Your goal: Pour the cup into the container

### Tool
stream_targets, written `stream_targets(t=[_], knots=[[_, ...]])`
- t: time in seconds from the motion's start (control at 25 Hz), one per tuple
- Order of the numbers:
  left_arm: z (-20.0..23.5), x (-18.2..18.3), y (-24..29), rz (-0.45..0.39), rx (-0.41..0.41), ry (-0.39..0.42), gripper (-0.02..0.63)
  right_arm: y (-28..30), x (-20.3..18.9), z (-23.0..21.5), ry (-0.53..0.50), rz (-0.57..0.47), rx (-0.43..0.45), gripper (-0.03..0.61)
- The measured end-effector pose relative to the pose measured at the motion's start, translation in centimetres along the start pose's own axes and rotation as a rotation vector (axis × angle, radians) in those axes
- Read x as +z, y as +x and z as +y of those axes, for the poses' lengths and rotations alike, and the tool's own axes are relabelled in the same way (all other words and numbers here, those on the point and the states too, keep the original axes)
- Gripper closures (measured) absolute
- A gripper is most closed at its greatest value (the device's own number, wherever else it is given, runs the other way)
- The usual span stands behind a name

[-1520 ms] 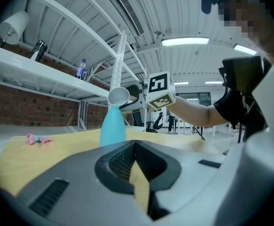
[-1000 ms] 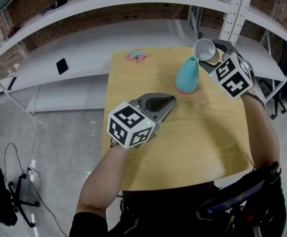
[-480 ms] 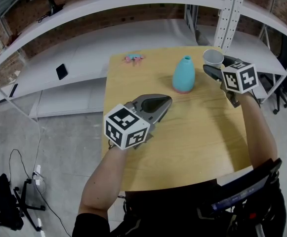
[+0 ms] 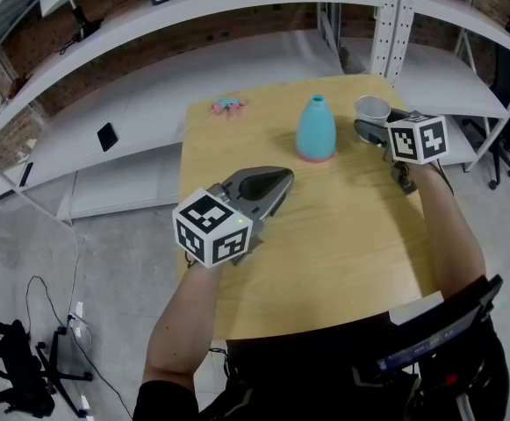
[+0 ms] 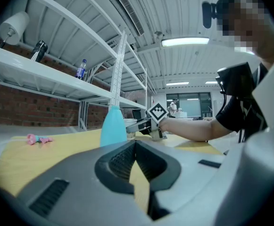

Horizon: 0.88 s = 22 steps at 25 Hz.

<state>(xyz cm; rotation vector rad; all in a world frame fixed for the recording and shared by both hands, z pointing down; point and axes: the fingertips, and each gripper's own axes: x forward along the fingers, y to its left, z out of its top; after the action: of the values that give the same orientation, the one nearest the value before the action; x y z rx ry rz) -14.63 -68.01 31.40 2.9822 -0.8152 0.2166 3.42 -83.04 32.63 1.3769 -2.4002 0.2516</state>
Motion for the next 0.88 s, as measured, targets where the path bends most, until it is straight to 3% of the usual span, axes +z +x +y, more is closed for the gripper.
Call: stream_targets(t=[0.28,0.64,0.88], knots=[[0.1,-0.1,-0.1,0.0,0.003,0.002,0.614,0.1,-0.5,0.0,0.076,-0.032,0.034,0.264],[0.3,-0.1,-0.1,-0.002,0.009,0.002,0.612,-0.7,0.5,0.4,0.013,-0.084,0.033,0.259],[0.3,-0.2,-0.1,-0.003,0.01,0.001,0.613,-3.2,1.4,0.0,0.018,-0.122,-0.019,0.259]])
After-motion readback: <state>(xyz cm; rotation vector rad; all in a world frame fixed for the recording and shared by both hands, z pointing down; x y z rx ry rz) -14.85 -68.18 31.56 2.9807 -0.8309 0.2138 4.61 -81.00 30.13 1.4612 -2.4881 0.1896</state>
